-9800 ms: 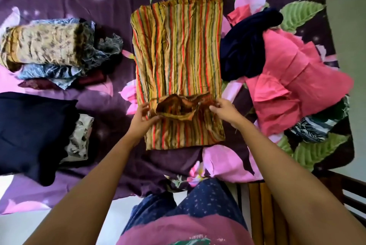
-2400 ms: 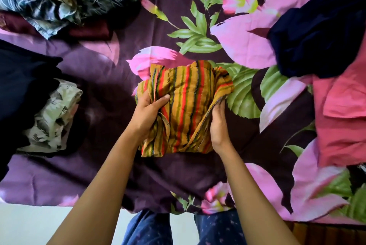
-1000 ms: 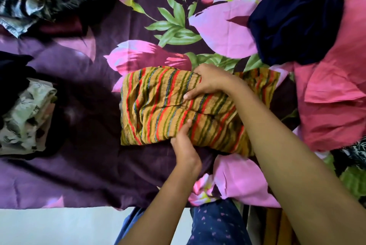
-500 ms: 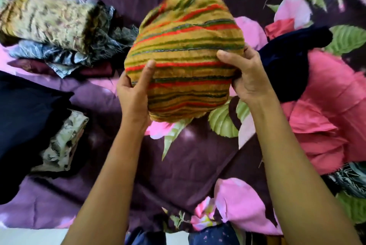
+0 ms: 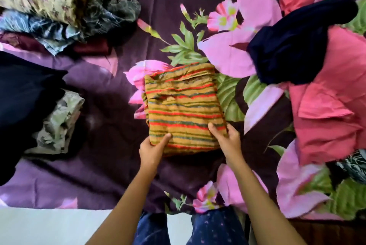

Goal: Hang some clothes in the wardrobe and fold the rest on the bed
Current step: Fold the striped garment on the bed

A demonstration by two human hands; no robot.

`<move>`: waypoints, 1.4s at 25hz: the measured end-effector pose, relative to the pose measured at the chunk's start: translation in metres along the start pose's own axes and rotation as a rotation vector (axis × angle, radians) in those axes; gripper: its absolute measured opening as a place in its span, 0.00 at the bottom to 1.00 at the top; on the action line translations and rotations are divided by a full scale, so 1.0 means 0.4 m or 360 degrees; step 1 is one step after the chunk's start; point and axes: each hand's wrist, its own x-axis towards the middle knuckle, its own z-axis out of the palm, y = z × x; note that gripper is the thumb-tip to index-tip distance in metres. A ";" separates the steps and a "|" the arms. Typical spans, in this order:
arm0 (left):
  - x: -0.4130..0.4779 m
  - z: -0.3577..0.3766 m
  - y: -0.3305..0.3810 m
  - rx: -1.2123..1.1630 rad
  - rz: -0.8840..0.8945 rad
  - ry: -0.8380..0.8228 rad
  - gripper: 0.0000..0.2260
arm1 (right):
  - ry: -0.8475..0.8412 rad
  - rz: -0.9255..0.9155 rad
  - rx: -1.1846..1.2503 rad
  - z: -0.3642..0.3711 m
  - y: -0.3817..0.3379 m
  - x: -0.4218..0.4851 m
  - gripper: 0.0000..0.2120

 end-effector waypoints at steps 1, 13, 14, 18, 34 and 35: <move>-0.012 0.001 -0.013 0.0066 -0.0027 0.0030 0.14 | 0.0035 -0.0003 0.0013 -0.006 0.014 -0.016 0.07; 0.087 0.062 0.082 0.1647 0.1048 -0.0119 0.33 | -0.0100 -0.1010 -0.2041 0.113 -0.032 0.094 0.25; 0.097 0.058 0.067 0.1725 0.0891 -0.0201 0.34 | -0.0195 -0.0843 -0.2135 0.115 -0.021 0.112 0.25; 0.086 0.065 0.068 0.1507 0.0790 -0.0006 0.30 | -0.0060 -0.0756 -0.1966 0.121 -0.028 0.127 0.30; 0.094 0.027 0.143 0.0160 -0.0068 0.0149 0.23 | -0.0079 0.0038 -0.0741 0.101 -0.107 0.108 0.37; 0.090 0.013 0.151 0.0086 -0.0024 0.0140 0.23 | -0.0079 0.0012 -0.0670 0.109 -0.120 0.096 0.36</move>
